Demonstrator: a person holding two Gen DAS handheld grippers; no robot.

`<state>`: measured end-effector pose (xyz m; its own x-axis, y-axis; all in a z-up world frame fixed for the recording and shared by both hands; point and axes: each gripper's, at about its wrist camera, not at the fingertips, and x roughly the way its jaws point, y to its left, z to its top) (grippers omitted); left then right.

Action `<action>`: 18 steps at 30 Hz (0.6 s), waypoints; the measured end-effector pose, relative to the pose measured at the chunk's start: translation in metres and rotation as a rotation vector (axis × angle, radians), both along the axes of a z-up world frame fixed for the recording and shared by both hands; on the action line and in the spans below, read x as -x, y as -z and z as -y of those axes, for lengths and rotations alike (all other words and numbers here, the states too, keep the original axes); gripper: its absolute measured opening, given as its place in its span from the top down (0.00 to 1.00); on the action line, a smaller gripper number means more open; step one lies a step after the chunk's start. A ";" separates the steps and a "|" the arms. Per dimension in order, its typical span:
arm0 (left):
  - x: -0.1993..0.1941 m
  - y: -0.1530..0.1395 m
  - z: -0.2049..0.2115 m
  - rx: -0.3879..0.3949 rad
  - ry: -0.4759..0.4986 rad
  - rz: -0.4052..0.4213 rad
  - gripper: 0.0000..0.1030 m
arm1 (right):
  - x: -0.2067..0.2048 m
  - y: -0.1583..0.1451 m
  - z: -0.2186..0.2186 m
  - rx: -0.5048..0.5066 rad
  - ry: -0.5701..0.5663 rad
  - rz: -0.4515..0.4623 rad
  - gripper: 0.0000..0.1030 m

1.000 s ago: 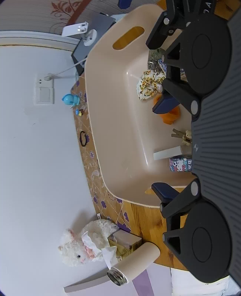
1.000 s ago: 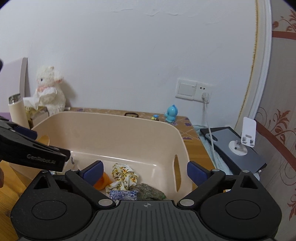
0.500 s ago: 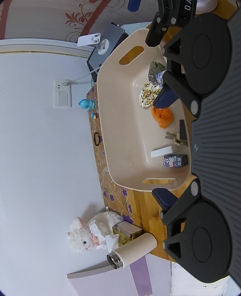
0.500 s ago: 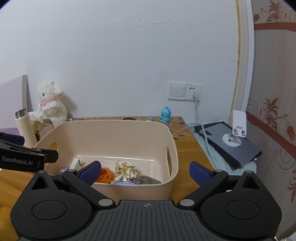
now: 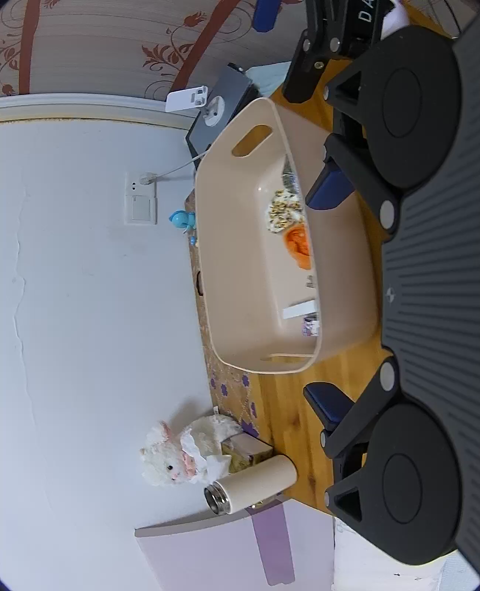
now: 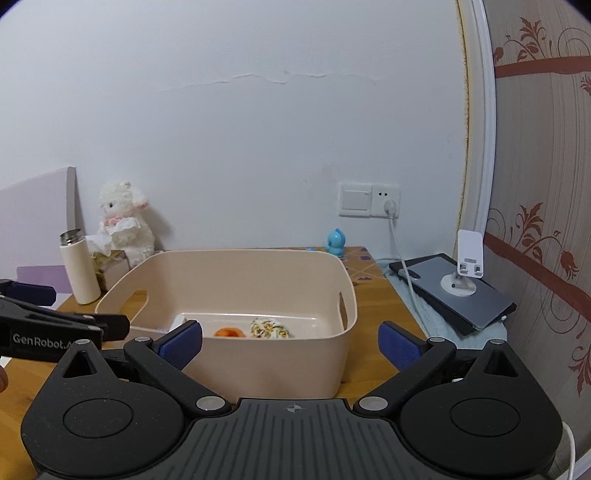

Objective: Organize objects

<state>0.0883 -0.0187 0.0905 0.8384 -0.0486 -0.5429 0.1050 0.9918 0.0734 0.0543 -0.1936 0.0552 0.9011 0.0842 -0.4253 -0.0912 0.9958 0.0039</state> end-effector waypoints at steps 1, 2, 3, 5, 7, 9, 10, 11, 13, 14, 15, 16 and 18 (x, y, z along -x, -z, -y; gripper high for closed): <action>0.005 0.001 -0.001 0.002 -0.006 -0.001 0.02 | 0.003 0.001 -0.001 0.011 0.000 0.001 0.00; 0.008 0.002 -0.003 0.005 -0.011 -0.001 0.02 | 0.006 0.002 -0.003 0.021 -0.001 0.006 0.00; 0.012 0.003 -0.005 0.009 -0.016 -0.001 0.00 | 0.009 0.002 -0.004 0.026 -0.002 0.007 0.00; 0.021 0.005 -0.008 0.014 -0.024 0.002 0.00 | 0.014 0.004 -0.005 0.018 -0.013 0.002 0.00; 0.028 0.007 -0.011 0.016 -0.021 0.001 0.00 | 0.017 0.005 -0.007 0.010 -0.026 -0.005 0.00; 0.035 0.009 -0.013 0.014 -0.019 -0.001 0.00 | 0.023 0.007 -0.011 0.013 -0.035 -0.003 0.00; 0.038 0.010 -0.015 0.013 -0.020 -0.001 0.00 | 0.026 0.008 -0.012 0.016 -0.039 -0.001 0.00; 0.042 0.011 -0.016 0.013 -0.020 -0.001 0.00 | 0.029 0.009 -0.014 0.019 -0.044 0.001 0.00; 0.048 0.012 -0.018 0.014 -0.019 -0.001 0.00 | 0.034 0.010 -0.017 0.016 -0.050 0.002 0.00; 0.051 0.012 -0.019 0.016 -0.018 0.000 0.00 | 0.037 0.012 -0.018 0.012 -0.053 0.000 0.00; 0.054 0.012 -0.019 0.018 -0.018 0.003 0.00 | 0.039 0.013 -0.019 0.008 -0.054 -0.002 0.00; 0.058 0.012 -0.020 0.016 -0.021 0.008 0.00 | 0.041 0.013 -0.019 0.004 -0.053 -0.003 0.00; 0.064 0.012 -0.021 0.016 -0.022 0.013 0.00 | 0.046 0.014 -0.018 -0.003 -0.051 -0.001 0.00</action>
